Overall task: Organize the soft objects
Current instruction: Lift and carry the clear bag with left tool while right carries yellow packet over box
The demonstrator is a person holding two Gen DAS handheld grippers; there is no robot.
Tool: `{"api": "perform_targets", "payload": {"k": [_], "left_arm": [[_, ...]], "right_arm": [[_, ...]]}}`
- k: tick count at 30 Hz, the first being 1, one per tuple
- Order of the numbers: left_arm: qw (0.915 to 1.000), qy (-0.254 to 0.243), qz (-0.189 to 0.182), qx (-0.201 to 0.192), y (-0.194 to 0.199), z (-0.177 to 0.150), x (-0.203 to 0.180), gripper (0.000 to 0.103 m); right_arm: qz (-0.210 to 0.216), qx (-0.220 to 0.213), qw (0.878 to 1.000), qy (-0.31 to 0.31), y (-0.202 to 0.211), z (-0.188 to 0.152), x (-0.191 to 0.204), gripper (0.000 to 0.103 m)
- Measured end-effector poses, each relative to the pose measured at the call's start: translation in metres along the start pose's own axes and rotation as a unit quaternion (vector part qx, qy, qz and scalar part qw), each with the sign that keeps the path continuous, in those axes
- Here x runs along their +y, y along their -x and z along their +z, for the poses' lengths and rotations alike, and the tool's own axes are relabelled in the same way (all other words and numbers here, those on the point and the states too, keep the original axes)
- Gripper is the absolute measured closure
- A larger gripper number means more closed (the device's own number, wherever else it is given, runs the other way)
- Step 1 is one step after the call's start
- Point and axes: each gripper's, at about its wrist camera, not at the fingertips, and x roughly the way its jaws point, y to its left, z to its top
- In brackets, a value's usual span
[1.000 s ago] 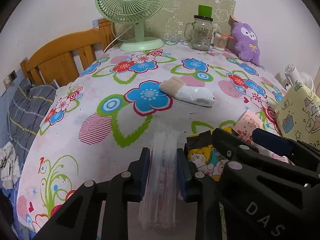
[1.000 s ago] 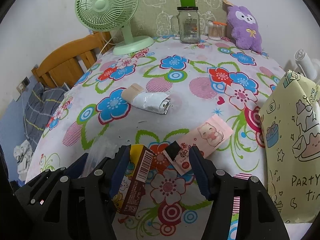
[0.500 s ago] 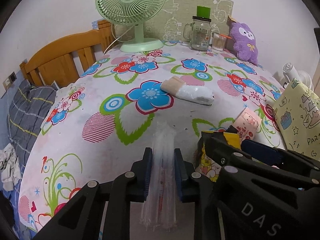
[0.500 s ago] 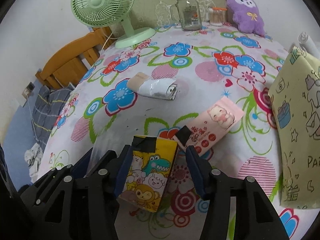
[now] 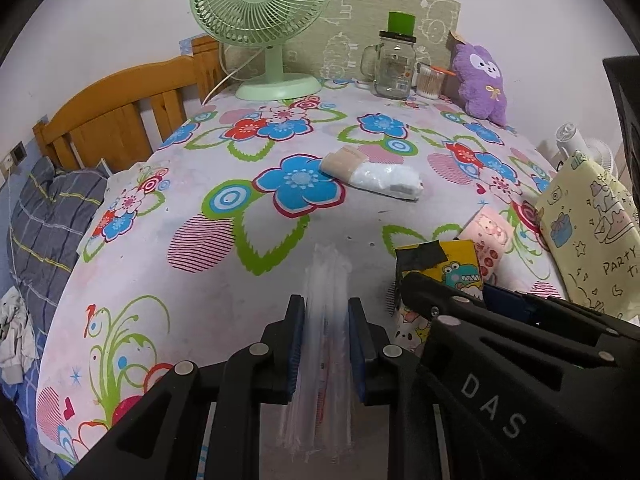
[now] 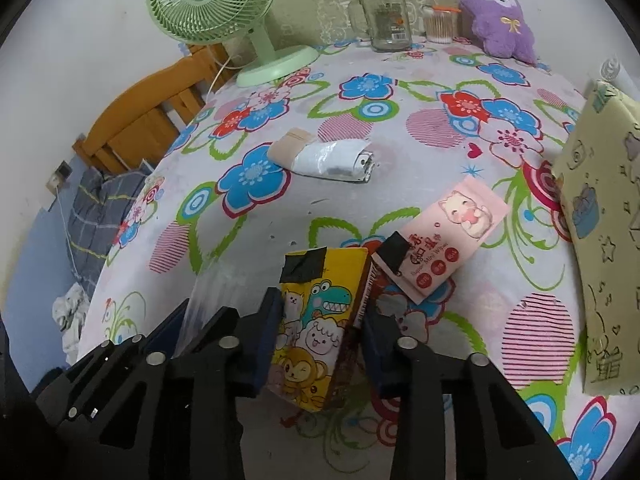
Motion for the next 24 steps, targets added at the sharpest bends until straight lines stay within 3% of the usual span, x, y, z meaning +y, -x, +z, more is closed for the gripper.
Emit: {"api": "perform_targets", "payload": {"k": [4, 24], "left_arm": [[0.9999, -0.005, -0.009, -0.005, 0.005, 0.002, -0.011, 0.084], [0.997, -0.025, -0.021, -0.069, 0.067, 0.02, -0.062, 0.084]], "right_arm": [[-0.005, -0.01, 1.0, -0.001, 0.01, -0.001, -0.007, 0.071], [-0.036, -0.097, 0.995, 0.007, 0.095, 0.006, -0.032, 0.072]]}}
